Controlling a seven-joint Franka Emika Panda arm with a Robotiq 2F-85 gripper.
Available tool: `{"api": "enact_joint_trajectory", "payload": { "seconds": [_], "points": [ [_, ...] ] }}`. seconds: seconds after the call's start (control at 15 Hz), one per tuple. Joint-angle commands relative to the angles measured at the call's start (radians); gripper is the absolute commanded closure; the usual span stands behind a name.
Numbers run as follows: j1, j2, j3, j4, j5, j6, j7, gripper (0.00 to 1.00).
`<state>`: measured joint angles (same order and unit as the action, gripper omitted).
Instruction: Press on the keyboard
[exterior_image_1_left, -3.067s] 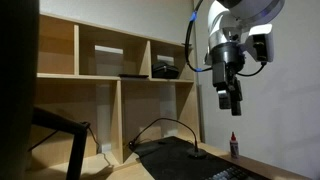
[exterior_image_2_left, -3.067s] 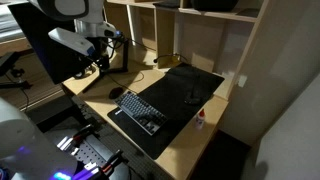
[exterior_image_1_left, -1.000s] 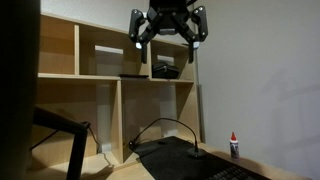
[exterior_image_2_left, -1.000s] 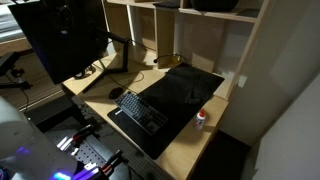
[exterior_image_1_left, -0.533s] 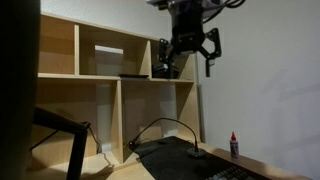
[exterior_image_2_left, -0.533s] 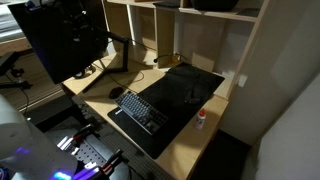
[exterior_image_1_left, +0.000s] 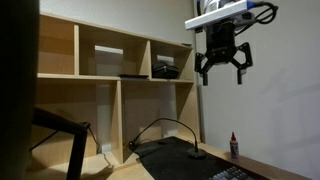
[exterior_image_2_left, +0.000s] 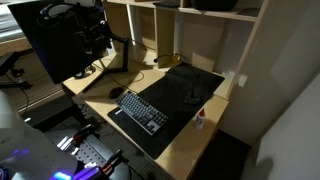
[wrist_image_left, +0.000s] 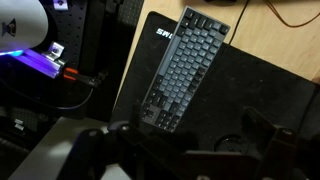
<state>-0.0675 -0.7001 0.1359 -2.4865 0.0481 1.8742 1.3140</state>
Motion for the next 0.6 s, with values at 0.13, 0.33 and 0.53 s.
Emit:
{"api": "enact_joint_trajectory", "payload": {
  "seconds": [0.13, 0.33, 0.53],
  "points": [
    [-0.082, -0.005, -0.014, -0.138, -0.052, 0.05, 0.045, 0.0],
    [-0.167, -0.017, -0.054, -0.263, -0.129, 0.054, 0.111, 0.0],
    [-0.268, 0.024, -0.112, -0.383, -0.218, 0.099, 0.153, 0.0]
  ]
}}
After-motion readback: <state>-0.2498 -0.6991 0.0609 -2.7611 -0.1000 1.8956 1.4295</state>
